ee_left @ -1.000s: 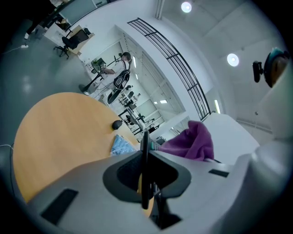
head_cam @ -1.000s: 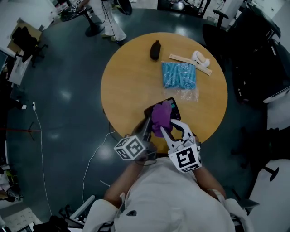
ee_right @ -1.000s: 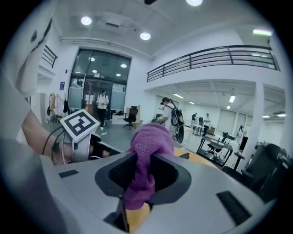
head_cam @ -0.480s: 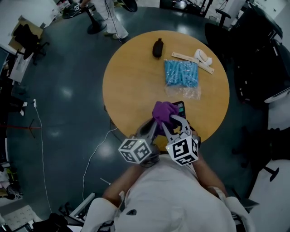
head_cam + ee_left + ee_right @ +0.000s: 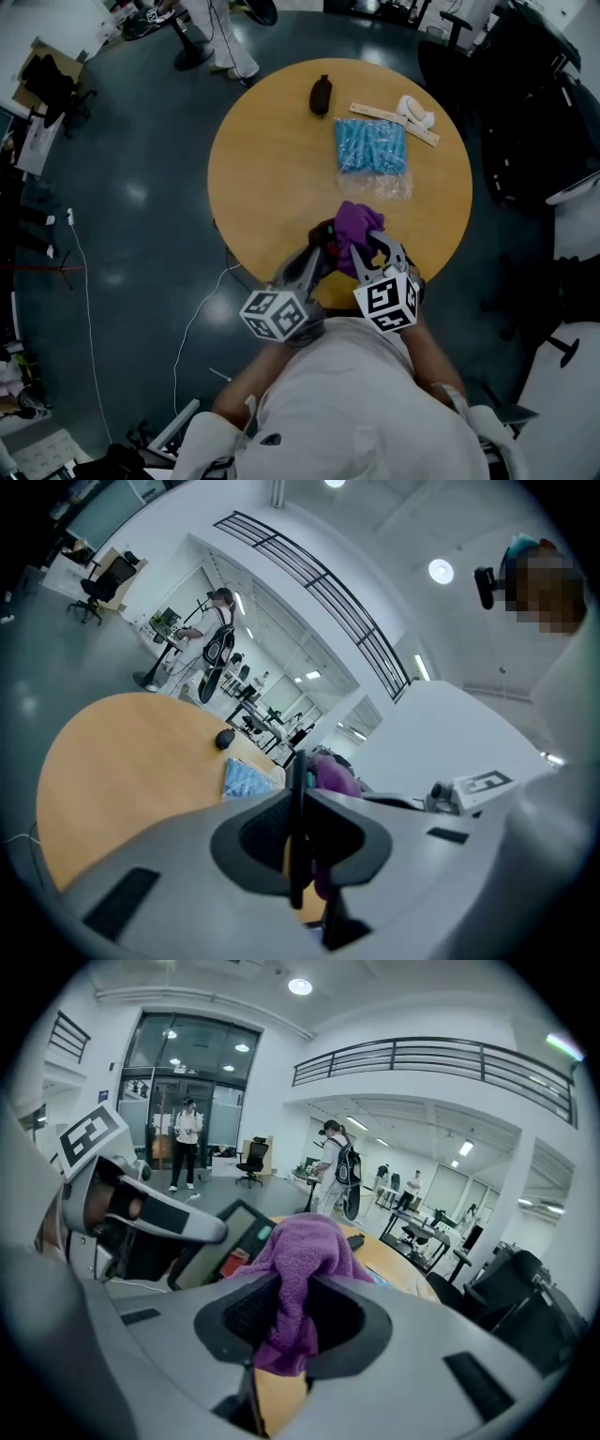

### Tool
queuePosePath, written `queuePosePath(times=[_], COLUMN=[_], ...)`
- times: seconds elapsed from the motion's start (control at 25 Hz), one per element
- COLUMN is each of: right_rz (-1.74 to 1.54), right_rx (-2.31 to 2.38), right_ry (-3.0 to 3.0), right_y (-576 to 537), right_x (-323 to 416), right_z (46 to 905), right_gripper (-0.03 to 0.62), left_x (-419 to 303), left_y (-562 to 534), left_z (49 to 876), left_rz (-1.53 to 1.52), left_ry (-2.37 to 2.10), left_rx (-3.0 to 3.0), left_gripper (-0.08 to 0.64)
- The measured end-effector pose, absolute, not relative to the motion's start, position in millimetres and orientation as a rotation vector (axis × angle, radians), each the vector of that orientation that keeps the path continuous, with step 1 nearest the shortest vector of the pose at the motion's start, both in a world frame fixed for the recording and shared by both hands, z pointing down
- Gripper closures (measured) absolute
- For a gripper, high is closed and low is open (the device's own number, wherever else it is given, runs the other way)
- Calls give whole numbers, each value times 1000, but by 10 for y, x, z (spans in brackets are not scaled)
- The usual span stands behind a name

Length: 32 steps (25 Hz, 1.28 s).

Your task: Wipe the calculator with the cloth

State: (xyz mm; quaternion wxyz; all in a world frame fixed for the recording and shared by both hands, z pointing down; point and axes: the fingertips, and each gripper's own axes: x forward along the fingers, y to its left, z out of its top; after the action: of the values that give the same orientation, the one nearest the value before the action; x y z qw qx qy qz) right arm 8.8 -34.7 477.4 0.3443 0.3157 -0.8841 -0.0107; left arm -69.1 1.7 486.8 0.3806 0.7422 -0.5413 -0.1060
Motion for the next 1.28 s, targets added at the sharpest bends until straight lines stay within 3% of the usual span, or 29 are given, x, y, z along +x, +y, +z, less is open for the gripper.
queuePosePath(times=[0.4, 0.6, 0.84, 1.28], right_rz=[142, -100, -212, -189], right_rx=[1077, 919, 654, 780], right_ry=[-2232, -2383, -2433, -2315], right_y=[-802, -329, 158, -119], right_x=[939, 420, -298, 154], right_z=[4861, 4337, 4517, 4731], right_gripper=[494, 494, 493, 493], left_x=[-927, -990, -799, -687], left_y=[34, -115, -241, -157], left_z=[4941, 4861, 4773, 4733], left_rz=[-339, -387, -486, -454], left_ry=[-1434, -1438, -1343, -1305], left_rx=[1803, 1778, 1743, 1792], left_gripper=[517, 517, 517, 517])
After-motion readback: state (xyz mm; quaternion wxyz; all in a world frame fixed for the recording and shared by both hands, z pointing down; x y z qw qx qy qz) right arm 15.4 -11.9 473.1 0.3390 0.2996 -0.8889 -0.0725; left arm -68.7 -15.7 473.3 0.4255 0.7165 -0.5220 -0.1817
